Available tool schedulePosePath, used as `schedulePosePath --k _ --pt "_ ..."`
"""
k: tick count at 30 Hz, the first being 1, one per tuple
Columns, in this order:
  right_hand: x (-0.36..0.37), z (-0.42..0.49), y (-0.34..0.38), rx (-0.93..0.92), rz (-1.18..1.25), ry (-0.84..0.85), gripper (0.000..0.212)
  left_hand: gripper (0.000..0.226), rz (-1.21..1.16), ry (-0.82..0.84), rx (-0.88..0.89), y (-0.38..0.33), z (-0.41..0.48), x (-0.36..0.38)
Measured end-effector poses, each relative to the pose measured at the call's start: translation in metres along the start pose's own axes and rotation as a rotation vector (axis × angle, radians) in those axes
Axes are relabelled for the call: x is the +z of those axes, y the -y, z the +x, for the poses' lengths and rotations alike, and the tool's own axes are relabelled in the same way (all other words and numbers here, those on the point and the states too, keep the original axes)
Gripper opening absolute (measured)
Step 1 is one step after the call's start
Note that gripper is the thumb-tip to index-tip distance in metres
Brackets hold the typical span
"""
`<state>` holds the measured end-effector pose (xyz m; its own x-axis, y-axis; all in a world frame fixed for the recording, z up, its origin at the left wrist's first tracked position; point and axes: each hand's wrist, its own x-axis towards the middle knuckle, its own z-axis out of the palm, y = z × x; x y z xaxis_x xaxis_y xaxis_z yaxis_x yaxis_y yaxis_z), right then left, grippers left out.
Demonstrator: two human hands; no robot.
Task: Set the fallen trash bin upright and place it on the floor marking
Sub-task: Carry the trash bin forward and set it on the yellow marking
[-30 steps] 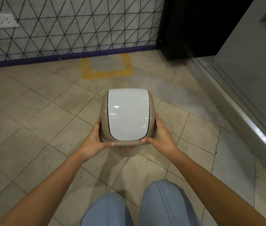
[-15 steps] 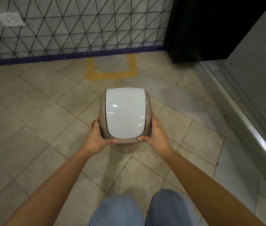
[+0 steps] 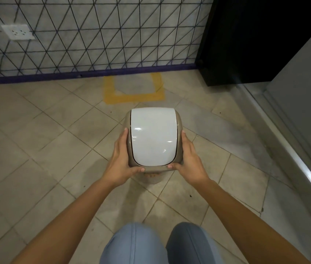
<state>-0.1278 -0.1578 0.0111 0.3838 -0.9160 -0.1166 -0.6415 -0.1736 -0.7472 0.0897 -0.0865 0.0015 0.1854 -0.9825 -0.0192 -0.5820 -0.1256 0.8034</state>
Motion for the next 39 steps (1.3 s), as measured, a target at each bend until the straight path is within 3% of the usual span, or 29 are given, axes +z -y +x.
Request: schedulePosePath --k 21,28,35,39 --pt "-0.008 0.078 0.003 0.073 0.092 -0.018 0.117 0.127 -0.083 -0.017 0.022 0.011 0.064 -0.012" --pt "-0.005 0.098 -0.005 0.078 0.175 -0.042 0.101 0.140 -0.404 -0.009 -0.196 0.023 0.094 -0.013" --pt "-0.006 0.115 -0.010 0.054 0.274 -0.038 0.092 0.116 -0.369 0.010 -0.178 0.034 0.109 -0.016" --pt "-0.004 0.127 -0.011 0.072 0.276 -0.040 0.087 0.114 -0.346 -0.010 -0.173 0.036 0.118 -0.016"
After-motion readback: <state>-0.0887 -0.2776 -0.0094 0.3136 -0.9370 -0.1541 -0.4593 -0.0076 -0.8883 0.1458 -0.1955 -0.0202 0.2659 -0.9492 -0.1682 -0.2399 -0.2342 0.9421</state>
